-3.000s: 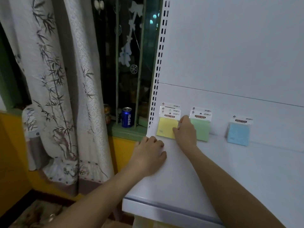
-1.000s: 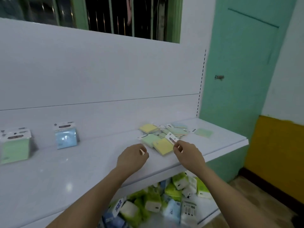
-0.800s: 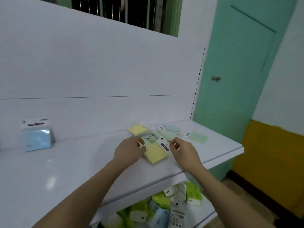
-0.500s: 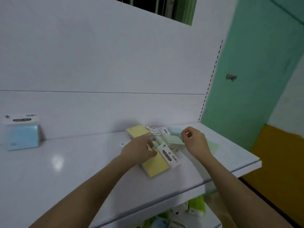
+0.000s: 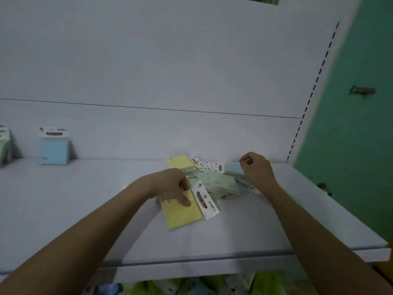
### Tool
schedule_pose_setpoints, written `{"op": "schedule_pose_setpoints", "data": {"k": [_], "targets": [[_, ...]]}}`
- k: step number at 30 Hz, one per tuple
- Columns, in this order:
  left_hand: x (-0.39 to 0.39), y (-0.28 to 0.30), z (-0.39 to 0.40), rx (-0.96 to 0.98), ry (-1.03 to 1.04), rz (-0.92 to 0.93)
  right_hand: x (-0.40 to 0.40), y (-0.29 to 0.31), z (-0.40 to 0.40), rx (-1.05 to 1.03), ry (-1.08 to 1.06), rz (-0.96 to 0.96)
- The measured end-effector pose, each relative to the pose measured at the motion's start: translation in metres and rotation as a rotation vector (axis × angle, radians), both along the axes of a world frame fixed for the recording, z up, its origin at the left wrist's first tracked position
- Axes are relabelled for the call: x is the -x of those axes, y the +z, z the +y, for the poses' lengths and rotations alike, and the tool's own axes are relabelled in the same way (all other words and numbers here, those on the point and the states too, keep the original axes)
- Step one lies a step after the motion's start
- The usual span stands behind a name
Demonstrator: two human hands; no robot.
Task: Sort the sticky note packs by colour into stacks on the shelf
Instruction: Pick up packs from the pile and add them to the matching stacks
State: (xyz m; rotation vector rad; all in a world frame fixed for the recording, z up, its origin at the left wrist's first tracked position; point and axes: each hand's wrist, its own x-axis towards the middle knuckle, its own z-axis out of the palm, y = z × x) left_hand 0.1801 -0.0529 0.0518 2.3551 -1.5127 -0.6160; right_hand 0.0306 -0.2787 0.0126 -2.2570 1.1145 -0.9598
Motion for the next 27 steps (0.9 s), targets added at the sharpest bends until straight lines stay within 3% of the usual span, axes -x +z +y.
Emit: {"op": "schedule_pose_setpoints", "data": {"k": [7,16,20,27], "targets": [[0.004,0.009,0.012,0.133,0.176,0.232,-0.007,-0.001,-0.029,-0.074,0.118,-0.032],[0.002,-0.003,-0.021,0.799,0.491,0.677,-0.018,-0.012,-0.052,-0.341,0.149,0.154],[0.002,-0.021,-0.043,0.896,0.542,0.515,-0.011,-0.015,-0.055,-0.370,0.215,0.196],[-0.004,-0.038,-0.048,0.976,0.405,0.601,0.007,-0.009,-0.059,-0.318,0.222,0.210]]}}
